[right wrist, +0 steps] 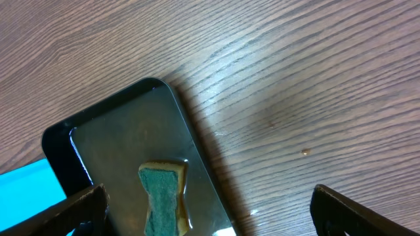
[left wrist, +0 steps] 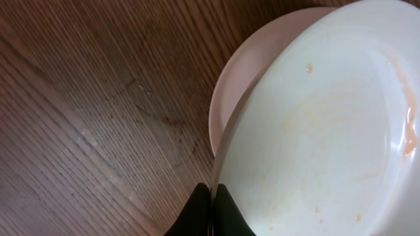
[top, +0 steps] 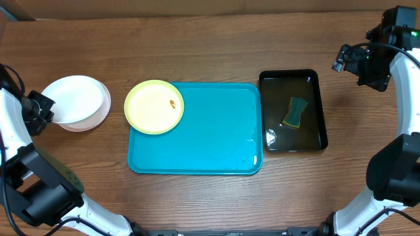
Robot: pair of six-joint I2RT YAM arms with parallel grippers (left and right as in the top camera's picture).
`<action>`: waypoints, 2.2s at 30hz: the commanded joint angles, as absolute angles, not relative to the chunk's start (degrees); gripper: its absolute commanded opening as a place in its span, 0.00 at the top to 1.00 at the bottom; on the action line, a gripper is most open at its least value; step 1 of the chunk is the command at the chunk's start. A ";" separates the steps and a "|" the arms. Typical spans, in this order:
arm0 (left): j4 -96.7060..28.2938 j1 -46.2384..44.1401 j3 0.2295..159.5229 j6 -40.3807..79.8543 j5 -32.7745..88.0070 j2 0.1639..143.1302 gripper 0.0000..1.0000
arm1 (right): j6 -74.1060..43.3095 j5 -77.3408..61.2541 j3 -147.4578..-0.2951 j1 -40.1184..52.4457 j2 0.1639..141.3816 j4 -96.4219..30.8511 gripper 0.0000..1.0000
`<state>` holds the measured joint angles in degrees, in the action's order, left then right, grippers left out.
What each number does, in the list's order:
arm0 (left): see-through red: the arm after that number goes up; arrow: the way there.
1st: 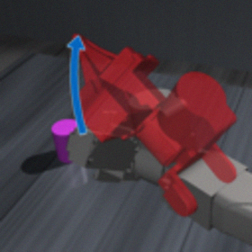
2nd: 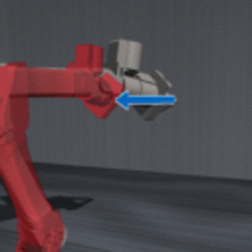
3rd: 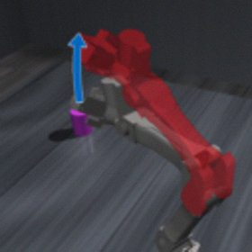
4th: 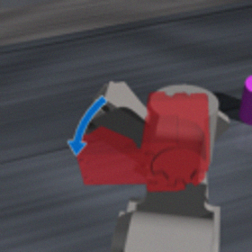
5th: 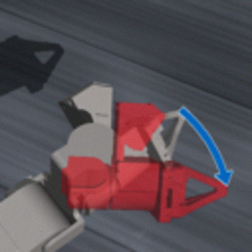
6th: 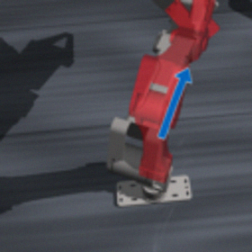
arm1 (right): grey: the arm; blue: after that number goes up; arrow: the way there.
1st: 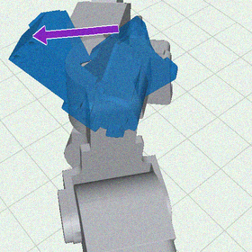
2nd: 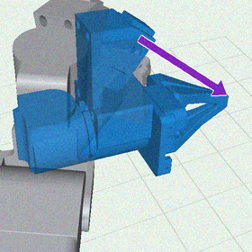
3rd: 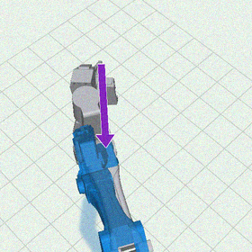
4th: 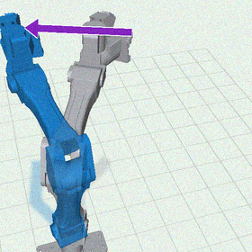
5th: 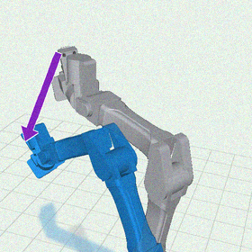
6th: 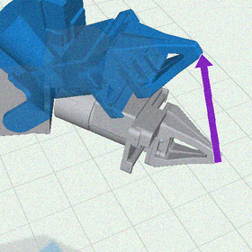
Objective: Clean dirty plates on tray and stack at the side
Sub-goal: 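Swing the held white plate left and stack it on the white plate, then move the left gripper to the yellow plate rim on the teal tray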
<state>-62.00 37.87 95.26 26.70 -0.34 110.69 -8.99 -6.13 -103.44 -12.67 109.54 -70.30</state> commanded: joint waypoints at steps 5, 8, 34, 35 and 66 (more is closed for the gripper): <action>-60.60 37.87 94.59 28.77 -1.91 109.40 0.96 | -9.21 -6.07 -104.27 -12.84 109.19 -70.15 0.00; -60.40 37.82 94.54 28.77 -1.91 109.40 0.96 | -9.21 -6.07 -104.27 -12.84 109.19 -70.15 0.00; -59.51 29.23 94.52 18.22 8.69 109.40 0.17 | -9.21 -6.07 -104.27 -12.84 109.19 -70.15 0.00; -59.53 27.83 94.52 18.26 7.70 109.40 0.18 | -9.21 -6.07 -104.27 -12.84 109.19 -70.15 0.00; -52.12 11.14 85.25 8.78 1.50 109.43 0.56 | -9.21 -6.07 -104.27 -12.84 109.19 -70.15 0.00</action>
<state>-52.64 11.33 86.11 10.22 2.07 110.69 -8.99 -6.11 -103.44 -12.67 109.54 -70.30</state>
